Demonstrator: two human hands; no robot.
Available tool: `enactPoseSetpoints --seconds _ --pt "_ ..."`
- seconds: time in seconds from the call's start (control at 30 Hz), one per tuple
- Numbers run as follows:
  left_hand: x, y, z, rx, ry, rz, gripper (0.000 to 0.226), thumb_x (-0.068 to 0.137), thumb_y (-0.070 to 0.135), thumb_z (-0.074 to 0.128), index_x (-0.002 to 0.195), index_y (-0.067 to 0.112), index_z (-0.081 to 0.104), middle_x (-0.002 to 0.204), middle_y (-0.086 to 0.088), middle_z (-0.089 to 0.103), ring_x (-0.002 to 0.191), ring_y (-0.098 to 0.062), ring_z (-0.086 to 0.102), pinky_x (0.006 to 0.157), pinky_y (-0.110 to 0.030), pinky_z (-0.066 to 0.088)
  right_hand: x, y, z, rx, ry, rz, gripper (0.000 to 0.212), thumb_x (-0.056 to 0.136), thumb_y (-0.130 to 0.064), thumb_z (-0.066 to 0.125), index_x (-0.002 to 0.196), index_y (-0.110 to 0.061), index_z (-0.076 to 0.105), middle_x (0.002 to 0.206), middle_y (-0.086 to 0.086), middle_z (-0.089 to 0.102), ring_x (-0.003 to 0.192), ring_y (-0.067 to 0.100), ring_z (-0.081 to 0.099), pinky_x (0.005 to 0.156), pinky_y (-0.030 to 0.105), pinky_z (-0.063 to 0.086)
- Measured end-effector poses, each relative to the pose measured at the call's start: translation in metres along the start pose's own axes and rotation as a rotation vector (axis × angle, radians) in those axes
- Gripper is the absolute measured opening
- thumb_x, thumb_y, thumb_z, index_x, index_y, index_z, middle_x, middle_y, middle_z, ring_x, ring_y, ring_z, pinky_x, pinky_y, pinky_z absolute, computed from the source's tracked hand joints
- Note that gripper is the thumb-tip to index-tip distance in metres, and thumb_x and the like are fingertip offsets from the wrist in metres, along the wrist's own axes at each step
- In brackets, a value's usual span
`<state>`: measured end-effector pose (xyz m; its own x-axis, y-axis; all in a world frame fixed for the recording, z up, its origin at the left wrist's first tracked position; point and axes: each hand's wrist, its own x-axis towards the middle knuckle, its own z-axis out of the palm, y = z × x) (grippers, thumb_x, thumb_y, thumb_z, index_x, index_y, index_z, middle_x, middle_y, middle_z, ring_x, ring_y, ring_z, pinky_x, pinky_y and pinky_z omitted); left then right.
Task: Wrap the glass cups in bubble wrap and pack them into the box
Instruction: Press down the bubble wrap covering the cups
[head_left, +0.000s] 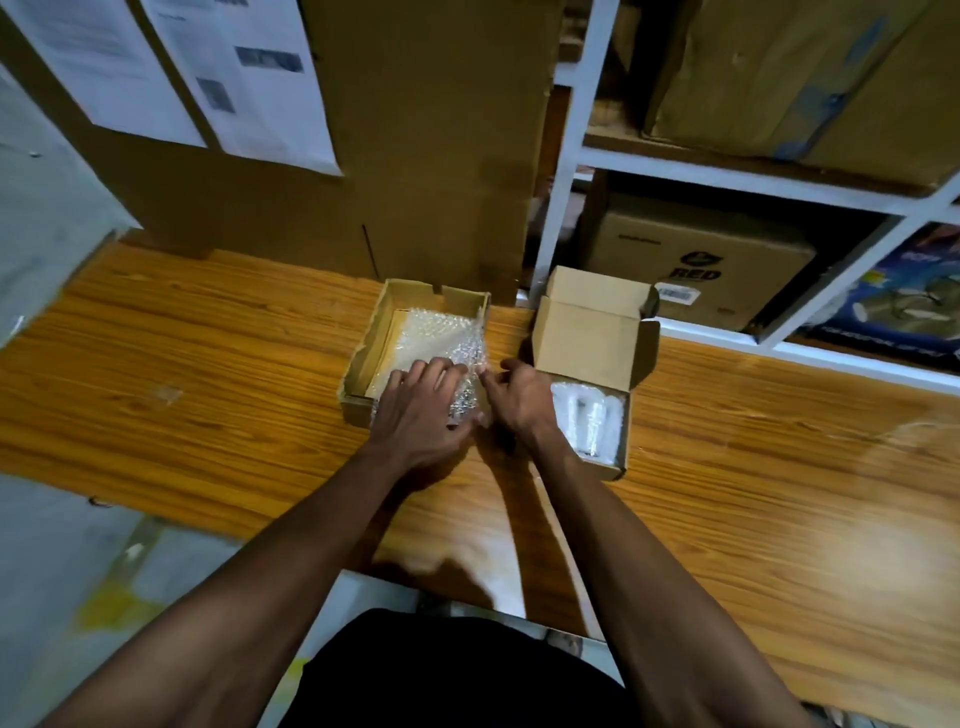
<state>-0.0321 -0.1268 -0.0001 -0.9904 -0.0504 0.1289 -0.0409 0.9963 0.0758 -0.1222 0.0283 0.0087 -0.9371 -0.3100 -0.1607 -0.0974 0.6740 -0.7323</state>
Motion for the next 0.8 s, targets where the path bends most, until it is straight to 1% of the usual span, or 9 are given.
enactPoseSetpoints --seconds 0.07,0.13,0.27,0.33,0.43,0.5,0.57,0.63,0.8 --pt "-0.004 -0.007 0.004 -0.012 -0.008 -0.016 0.068 0.094 0.071 0.044 0.143 0.024 0.049 0.139 -0.001 0.054 0.120 -0.023 0.052 0.095 -0.045 0.046 0.010 -0.006 0.011 0.067 -0.014 0.127 0.043 0.094 -0.053 0.069 0.084 -0.011 0.072 0.076 0.007 0.070 0.081 0.030 0.067 0.068 0.030 0.045" --pt "-0.006 -0.009 0.003 -0.045 0.001 -0.025 0.064 0.097 0.068 0.041 0.143 0.026 0.049 0.139 0.000 0.054 0.120 -0.022 0.052 0.097 -0.045 0.045 0.018 -0.007 0.019 0.116 -0.011 0.208 0.036 0.088 -0.047 0.075 0.075 -0.015 0.069 0.079 0.006 0.073 0.082 0.027 0.069 0.068 0.028 0.048" --pt "0.001 -0.012 -0.003 -0.189 0.099 -0.091 0.050 0.101 0.050 0.039 0.143 0.025 0.050 0.140 0.000 0.054 0.121 -0.021 0.051 0.098 -0.044 0.043 0.030 -0.014 0.016 0.271 -0.034 0.259 0.018 0.087 -0.034 0.072 0.076 -0.020 0.073 0.078 -0.002 0.074 0.078 0.021 0.070 0.071 0.028 0.052" --pt "0.012 -0.017 -0.006 -0.319 0.169 -0.187 0.046 0.100 0.043 0.042 0.141 0.024 0.051 0.140 -0.001 0.054 0.123 -0.022 0.052 0.100 -0.045 0.044 0.032 -0.021 0.005 0.448 -0.066 0.234 0.020 0.094 -0.027 0.067 0.076 -0.020 0.075 0.070 -0.008 0.072 0.070 0.016 0.067 0.063 0.025 0.050" --pt "0.031 -0.029 -0.008 -0.591 0.187 -0.344 0.048 0.097 0.045 0.047 0.141 0.026 0.053 0.142 -0.001 0.054 0.126 -0.023 0.052 0.102 -0.045 0.047 0.026 -0.036 -0.023 0.625 -0.129 0.181 0.027 0.100 -0.013 0.056 0.079 -0.014 0.074 0.061 -0.009 0.061 0.055 0.010 0.049 0.049 0.019 0.037" --pt "0.044 -0.033 -0.014 -0.749 0.195 -0.446 0.049 0.097 0.052 0.050 0.140 0.030 0.054 0.142 0.000 0.055 0.126 -0.023 0.053 0.103 -0.047 0.049 0.021 -0.042 -0.044 0.695 -0.191 0.115 0.024 0.097 -0.006 0.050 0.092 -0.004 0.074 0.071 -0.002 0.058 0.055 0.009 0.042 0.048 0.019 0.033" --pt "0.055 -0.035 -0.019 -0.899 0.197 -0.560 0.047 0.099 0.060 0.052 0.138 0.034 0.056 0.139 0.003 0.058 0.122 -0.021 0.057 0.102 -0.046 0.050 0.020 -0.042 -0.060 0.807 -0.307 0.080 0.031 0.095 -0.007 0.051 0.114 0.005 0.072 0.092 0.010 0.066 0.064 0.010 0.059 0.061 0.022 0.049" --pt "0.062 -0.033 -0.026 -1.128 0.125 -0.633 0.051 0.095 0.071 0.053 0.134 0.037 0.059 0.134 0.008 0.060 0.120 -0.020 0.059 0.103 -0.047 0.052 0.020 -0.033 -0.074 0.953 -0.453 0.113 0.041 0.091 -0.010 0.053 0.126 -0.001 0.071 0.106 0.019 0.071 0.084 0.024 0.070 0.083 0.036 0.057" --pt "0.069 -0.015 -0.033 -1.431 -0.130 -0.485 0.066 0.096 0.074 0.050 0.148 0.033 0.048 0.150 -0.001 0.055 0.140 -0.024 0.050 0.111 -0.045 0.044 0.015 -0.016 -0.104 1.123 -0.654 0.184 0.051 0.084 -0.007 0.056 0.134 0.003 0.063 0.107 0.016 0.073 0.090 0.026 0.071 0.092 0.039 0.057"
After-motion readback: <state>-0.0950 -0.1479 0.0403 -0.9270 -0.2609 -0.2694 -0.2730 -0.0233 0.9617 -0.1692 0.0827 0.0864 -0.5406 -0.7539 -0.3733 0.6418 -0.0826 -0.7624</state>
